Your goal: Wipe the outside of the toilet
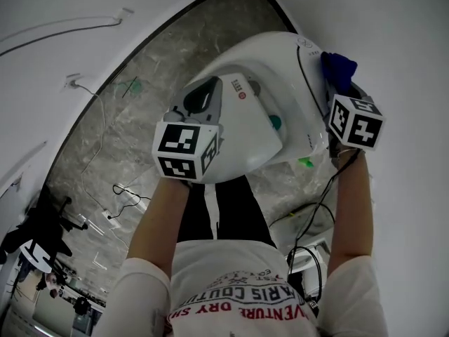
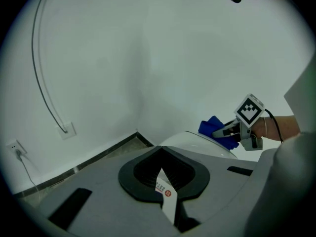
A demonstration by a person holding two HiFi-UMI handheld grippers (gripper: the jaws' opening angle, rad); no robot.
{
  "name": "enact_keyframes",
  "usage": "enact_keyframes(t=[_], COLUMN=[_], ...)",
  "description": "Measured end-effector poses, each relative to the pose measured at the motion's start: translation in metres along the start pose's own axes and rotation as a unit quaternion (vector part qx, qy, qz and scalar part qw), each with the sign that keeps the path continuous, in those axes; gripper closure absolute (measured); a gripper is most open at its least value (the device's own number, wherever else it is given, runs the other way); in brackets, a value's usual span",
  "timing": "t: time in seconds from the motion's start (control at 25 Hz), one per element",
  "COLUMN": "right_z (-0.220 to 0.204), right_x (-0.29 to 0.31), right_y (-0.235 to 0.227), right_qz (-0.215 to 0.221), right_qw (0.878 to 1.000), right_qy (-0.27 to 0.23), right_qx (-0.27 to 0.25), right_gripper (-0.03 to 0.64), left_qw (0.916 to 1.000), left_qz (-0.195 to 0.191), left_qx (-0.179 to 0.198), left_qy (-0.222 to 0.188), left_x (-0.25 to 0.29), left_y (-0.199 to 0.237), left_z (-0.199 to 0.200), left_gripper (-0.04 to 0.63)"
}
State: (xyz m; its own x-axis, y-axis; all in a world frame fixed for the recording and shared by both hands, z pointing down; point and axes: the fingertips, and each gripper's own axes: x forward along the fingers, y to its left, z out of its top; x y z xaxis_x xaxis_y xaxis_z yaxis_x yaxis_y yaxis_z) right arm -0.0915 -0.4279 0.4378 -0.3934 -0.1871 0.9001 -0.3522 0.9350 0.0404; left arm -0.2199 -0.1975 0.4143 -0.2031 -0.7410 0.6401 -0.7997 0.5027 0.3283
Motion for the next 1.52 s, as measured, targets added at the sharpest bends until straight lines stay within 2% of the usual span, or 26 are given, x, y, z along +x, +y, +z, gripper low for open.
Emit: enact_keyframes(t=[0.12, 0.2, 0.28, 0.44, 0.52, 0.64, 0.84, 1.12, 1.36, 1.52], right_z=[0.017, 0.027, 0.037, 0.060, 0.070, 0.076, 0.077, 0.071, 0.051, 0.038], right_x=[0.009, 0.017, 0.026, 0.047, 0.061, 0.081, 0.105, 0.140, 0.182, 0.210], right_y=[0.010, 0.019, 0.028, 0.055, 0.072, 0.095, 0.119, 0.153, 0.194, 0.215], right_qz=[-0.001, 0.003, 0.010, 0.030, 0.036, 0.039, 0.038, 0.070, 0.073, 0.069], right_qw=[0.999, 0.995, 0.988, 0.976, 0.967, 0.946, 0.910, 0.860, 0.818, 0.792], right_qy=[0.018, 0.032, 0.050, 0.068, 0.079, 0.110, 0.159, 0.239, 0.282, 0.296], right_qx=[-0.042, -0.092, -0.146, -0.203, -0.239, -0.302, -0.382, -0.445, -0.495, -0.530], right_gripper=[0.540, 0.540, 0.540, 0.540, 0.540, 0.540, 0.541, 0.541, 0.541, 0.541], left_qw=[1.0000, 0.9999, 0.9999, 0.9994, 0.9993, 0.9989, 0.9984, 0.9962, 0.9936, 0.9929], left_qz=[0.006, 0.009, 0.011, 0.020, 0.027, 0.035, 0.045, 0.059, 0.075, 0.080], left_qx=[0.002, 0.000, -0.007, -0.024, -0.013, 0.009, -0.017, -0.051, -0.068, -0.076], left_qy=[0.006, 0.009, 0.009, 0.017, 0.023, 0.029, 0.028, 0.038, 0.051, 0.044], left_x=[0.001, 0.000, 0.000, -0.003, -0.006, -0.011, -0.014, -0.011, -0.012, -0.016], left_y=[0.011, 0.019, 0.028, 0.049, 0.060, 0.074, 0.099, 0.140, 0.175, 0.191], left_z=[0.003, 0.003, -0.001, -0.019, -0.030, -0.045, -0.073, -0.113, -0.156, -0.179], left_gripper=[0.589, 0.589, 0.589, 0.589, 0.588, 0.589, 0.589, 0.588, 0.589, 0.589])
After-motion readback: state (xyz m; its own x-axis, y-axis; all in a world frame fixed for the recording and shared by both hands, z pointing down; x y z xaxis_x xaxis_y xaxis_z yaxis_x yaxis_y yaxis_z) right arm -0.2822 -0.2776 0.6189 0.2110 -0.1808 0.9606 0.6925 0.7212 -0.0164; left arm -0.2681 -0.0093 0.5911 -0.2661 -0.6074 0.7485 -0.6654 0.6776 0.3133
